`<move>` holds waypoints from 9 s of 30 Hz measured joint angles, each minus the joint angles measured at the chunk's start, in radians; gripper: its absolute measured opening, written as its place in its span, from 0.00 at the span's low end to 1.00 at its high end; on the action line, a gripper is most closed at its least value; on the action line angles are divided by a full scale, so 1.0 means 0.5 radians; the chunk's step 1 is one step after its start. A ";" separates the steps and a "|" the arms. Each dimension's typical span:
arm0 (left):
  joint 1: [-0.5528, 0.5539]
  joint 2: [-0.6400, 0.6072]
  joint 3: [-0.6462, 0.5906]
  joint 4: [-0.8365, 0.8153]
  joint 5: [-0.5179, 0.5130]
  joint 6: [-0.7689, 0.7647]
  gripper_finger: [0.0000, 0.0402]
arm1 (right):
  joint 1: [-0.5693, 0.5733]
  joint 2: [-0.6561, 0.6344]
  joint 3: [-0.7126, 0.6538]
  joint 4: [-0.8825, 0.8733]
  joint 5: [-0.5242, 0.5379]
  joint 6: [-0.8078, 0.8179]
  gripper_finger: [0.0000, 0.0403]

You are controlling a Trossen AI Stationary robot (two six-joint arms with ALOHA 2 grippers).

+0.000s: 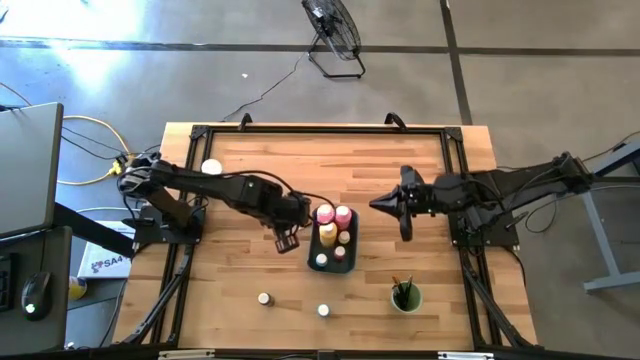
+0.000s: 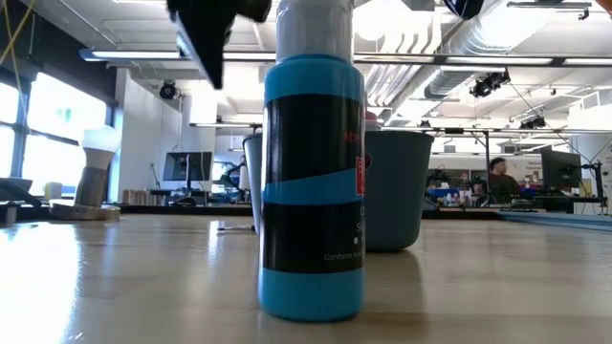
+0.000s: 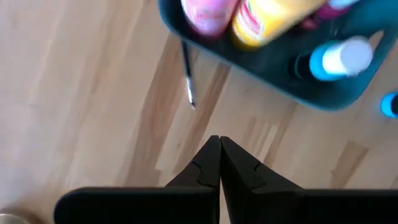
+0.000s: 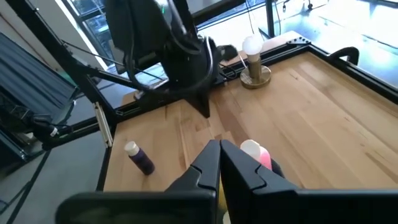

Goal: Pick & Place Paint Supplies
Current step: Put the black and silver paint brush into the green cup

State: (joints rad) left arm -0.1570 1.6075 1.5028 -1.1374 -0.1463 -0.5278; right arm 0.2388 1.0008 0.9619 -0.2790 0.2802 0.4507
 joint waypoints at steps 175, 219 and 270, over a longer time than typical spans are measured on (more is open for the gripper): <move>0.132 0.250 -1.073 1.449 -0.007 -0.149 0.00 | -0.612 0.011 0.000 0.084 -0.417 -0.278 0.01; 0.379 -0.629 -1.067 0.957 -0.267 -0.245 0.00 | -0.615 0.010 0.001 0.105 -0.002 -1.084 0.01; 0.706 -0.331 0.414 0.220 0.568 -0.264 0.00 | -0.451 0.629 0.001 1.168 0.188 -3.372 0.53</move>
State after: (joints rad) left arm 0.1963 1.4422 1.7100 -1.0273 0.1378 -0.6596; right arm 0.0132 1.3151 0.9623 0.3050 0.3740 -1.2353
